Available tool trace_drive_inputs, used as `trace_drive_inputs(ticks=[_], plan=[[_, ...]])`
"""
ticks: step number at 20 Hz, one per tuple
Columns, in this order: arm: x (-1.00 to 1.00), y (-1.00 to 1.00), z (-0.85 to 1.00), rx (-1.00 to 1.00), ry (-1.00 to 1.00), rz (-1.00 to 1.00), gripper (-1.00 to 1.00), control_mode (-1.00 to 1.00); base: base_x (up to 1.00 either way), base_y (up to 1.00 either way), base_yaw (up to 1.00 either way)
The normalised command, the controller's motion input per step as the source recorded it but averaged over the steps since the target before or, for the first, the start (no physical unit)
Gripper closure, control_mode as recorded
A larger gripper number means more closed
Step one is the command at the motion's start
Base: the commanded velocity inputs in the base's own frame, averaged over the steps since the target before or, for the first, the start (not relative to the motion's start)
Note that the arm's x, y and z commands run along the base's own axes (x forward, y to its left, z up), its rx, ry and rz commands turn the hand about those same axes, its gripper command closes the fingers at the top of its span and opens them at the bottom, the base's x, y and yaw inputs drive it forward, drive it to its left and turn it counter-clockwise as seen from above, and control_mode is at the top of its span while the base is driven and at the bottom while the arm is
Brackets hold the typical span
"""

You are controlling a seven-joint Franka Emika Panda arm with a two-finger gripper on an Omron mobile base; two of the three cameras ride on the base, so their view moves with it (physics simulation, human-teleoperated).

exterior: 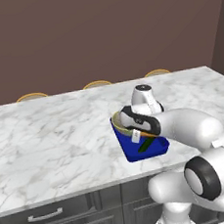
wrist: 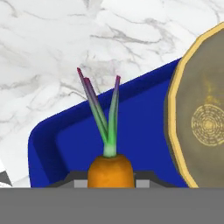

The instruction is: Place the two vegetables and bowl onto the tray for setting up a vegetable dip station.

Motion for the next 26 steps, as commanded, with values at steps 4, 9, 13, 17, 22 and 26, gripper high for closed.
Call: trace_drive_inputs(ticks=[4, 9, 13, 17, 22, 26], plan=[[0.00, -0.15, -0.19, -0.06, -0.08, 0.06, 1.00, -1.00, 0.00, 0.00, 0.00], [0.00, -0.02, -0.28, -0.07, -0.11, 0.05, 1.00, -1.00, 0.00, 0.00, 0.00], [0.00, -0.01, -0.25, -0.03, -0.13, 0.04, 1.00, -1.00, 0.00, 0.00, 0.00], [0.00, -0.03, -0.08, 0.00, -0.09, 0.04, 1.00, -1.00, 0.00, 0.00, 0.00], [0.00, -0.05, 0.00, 0.00, -0.06, 0.04, 1.00, -1.00, 0.00, 0.00, 0.00], [0.00, 0.00, -0.04, 0.00, -0.06, 0.03, 1.00, -1.00, 0.00, 0.00, 0.00]])
